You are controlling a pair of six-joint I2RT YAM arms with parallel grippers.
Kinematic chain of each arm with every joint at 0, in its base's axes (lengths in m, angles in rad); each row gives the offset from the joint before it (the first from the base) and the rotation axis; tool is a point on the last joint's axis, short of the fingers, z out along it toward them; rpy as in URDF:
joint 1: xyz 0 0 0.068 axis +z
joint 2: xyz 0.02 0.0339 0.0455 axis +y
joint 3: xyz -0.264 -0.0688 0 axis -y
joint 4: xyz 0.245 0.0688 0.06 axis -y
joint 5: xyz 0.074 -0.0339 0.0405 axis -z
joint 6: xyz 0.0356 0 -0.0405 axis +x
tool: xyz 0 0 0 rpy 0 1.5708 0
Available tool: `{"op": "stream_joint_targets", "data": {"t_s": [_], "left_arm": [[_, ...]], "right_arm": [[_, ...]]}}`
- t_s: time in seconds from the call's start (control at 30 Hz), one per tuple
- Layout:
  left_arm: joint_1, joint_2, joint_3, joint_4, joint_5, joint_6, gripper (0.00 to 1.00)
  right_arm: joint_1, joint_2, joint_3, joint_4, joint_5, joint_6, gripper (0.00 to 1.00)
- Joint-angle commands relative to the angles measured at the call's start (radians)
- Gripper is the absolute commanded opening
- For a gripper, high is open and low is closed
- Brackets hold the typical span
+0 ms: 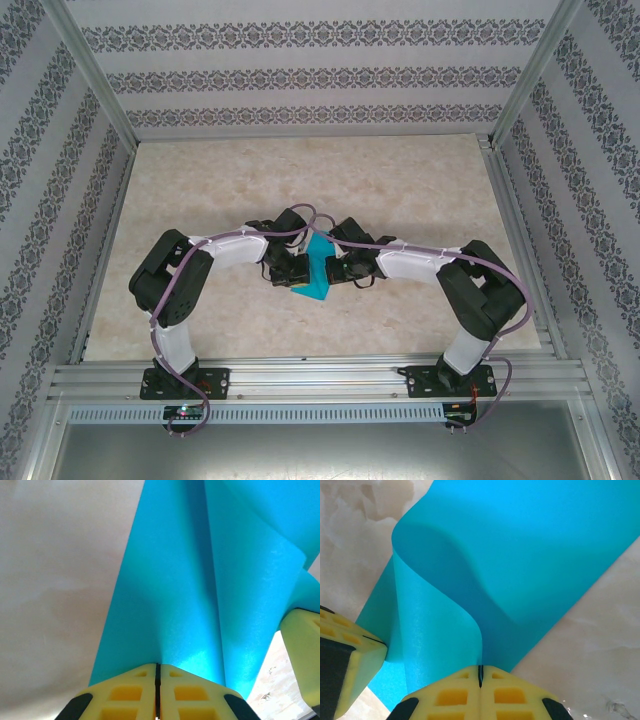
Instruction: Fold a paper plane with a square sheet of paper (pick it up from the middle)
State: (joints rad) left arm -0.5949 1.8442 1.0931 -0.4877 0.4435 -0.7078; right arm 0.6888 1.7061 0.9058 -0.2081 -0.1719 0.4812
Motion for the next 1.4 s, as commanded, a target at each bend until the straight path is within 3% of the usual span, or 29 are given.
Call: {"op": "stream_joint_targets", "data": {"t_s": [0.0, 1.37], "left_arm": [[-0.009, 0.036, 0.002, -0.056, -0.031, 0.020, 0.11], [-0.011, 0.013, 0.003, -0.048, -0.036, 0.014, 0.13]], "right_arm": [[-0.010, 0.015, 0.030, -0.025, 0.028, -0.028, 0.03], [-0.010, 0.077, 0.053, -0.055, 0.026, -0.040, 0.04]]}}
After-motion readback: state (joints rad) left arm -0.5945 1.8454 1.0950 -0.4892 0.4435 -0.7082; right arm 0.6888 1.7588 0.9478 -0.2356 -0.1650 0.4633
